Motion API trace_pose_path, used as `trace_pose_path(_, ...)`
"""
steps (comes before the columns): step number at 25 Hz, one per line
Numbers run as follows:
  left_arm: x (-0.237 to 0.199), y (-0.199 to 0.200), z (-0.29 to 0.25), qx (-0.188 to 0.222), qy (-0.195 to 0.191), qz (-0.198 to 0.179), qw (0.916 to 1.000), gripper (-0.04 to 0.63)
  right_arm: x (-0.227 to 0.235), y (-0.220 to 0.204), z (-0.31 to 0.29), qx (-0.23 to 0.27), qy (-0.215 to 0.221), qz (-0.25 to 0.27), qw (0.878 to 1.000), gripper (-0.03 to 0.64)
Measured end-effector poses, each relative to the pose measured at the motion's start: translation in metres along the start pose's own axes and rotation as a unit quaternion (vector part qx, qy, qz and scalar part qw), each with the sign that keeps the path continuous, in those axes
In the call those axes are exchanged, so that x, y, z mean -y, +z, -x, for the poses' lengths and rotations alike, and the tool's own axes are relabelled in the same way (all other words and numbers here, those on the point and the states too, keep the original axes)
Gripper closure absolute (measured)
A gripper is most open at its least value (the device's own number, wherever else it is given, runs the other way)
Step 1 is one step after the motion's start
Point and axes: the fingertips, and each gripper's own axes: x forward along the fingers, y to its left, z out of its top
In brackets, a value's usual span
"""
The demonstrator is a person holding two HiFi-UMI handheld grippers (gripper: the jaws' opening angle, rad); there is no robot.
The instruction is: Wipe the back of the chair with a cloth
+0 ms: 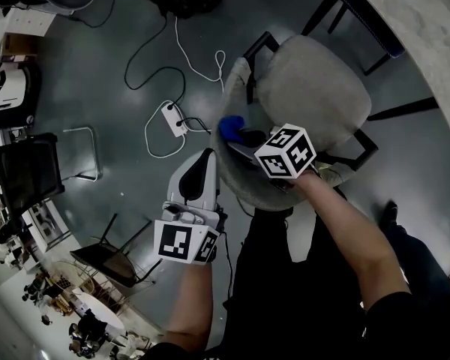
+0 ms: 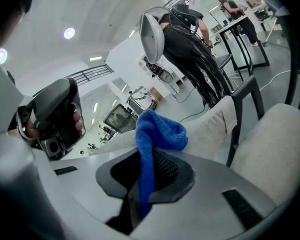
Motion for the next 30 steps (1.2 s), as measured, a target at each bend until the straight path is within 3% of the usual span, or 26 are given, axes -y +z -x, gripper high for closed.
trace_pose_path(14,0.019,0.010,0.003,0.015,-0.024,0.006,0.9996,0.588,-0.040,0.015,0.022,0.028,0.025,0.003,0.999,0.557)
trace_pose_path(19,0.015,0.006,-0.001,0.017,-0.025,0.001,0.9995,0.588,-0.005,0.018,0.035,0.049,-0.012,-0.006,0.999,0.557)
trace_pose_path(30,0.003,-0.014,-0.017,0.013,-0.025,-0.006,0.9996,0.588,0.079,-0.027,0.012,0.013,-0.069,-0.021,0.997,0.557)
